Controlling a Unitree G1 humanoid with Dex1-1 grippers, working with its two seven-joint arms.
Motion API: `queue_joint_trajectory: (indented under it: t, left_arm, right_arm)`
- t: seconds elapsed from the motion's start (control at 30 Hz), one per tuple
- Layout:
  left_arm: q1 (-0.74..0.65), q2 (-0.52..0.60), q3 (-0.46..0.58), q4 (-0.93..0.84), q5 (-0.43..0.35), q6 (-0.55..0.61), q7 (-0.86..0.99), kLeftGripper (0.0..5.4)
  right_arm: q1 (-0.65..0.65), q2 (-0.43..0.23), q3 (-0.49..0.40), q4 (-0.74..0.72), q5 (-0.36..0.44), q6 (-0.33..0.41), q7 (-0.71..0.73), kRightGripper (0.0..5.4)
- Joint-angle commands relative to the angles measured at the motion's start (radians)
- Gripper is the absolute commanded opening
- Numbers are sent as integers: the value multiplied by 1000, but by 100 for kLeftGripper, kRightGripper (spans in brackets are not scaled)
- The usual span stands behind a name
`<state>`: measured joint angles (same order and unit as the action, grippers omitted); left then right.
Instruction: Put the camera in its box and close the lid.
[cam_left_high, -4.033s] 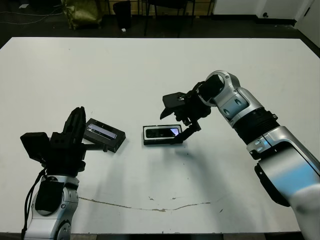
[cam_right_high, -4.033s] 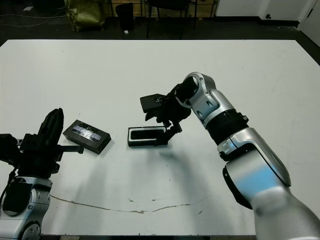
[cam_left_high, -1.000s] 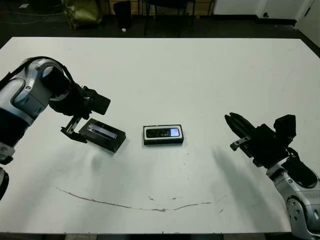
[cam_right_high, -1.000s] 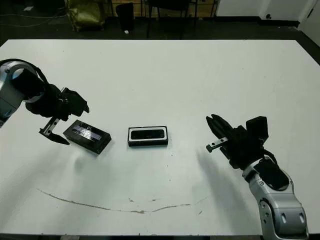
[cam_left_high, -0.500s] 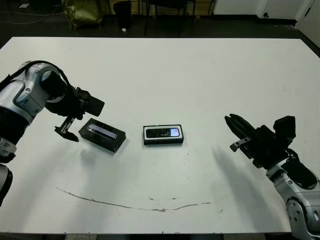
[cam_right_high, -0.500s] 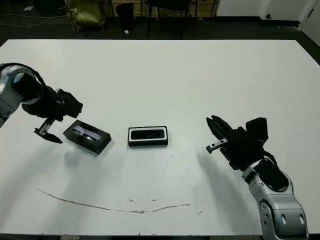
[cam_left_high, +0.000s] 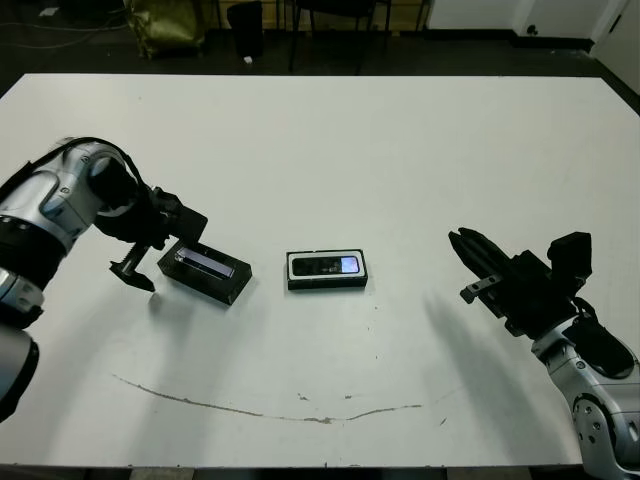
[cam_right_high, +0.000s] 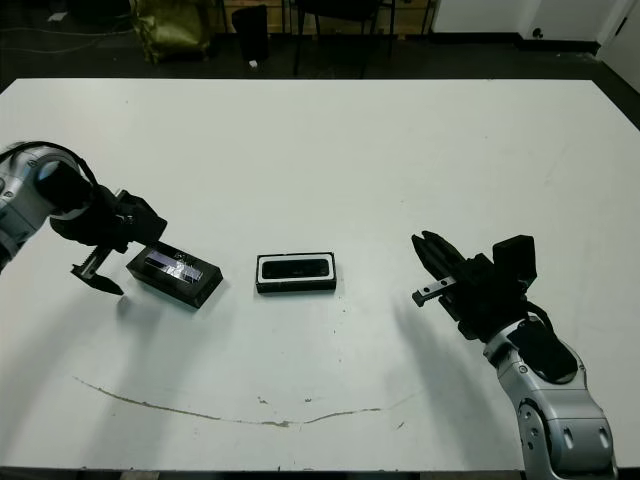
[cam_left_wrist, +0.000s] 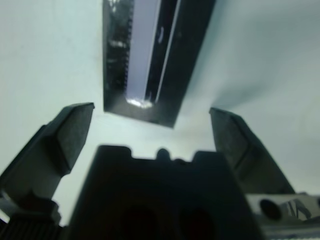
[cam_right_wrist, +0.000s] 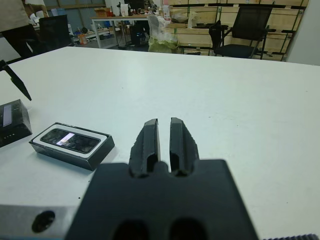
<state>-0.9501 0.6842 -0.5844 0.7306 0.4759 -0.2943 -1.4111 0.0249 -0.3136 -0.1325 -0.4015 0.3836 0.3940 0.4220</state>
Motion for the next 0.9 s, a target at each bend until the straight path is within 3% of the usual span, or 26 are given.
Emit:
queue_joint_trajectory:
  t: [0.03,0.27,0.9]
  left_arm:
    - [-7,-22,-14,41,31,-31,43,539]
    - [-25,-55,-11,97,46,-33,82,539]
    - [-15,-61,-37,84,76,-52,40,539]
  right_arm:
    - [19,-1,-3,19,7,-5,4,0]
    - [28,-5,-1,33,7,-28,22,0]
    - [70,0,2,-18,11,-3,-16,0]
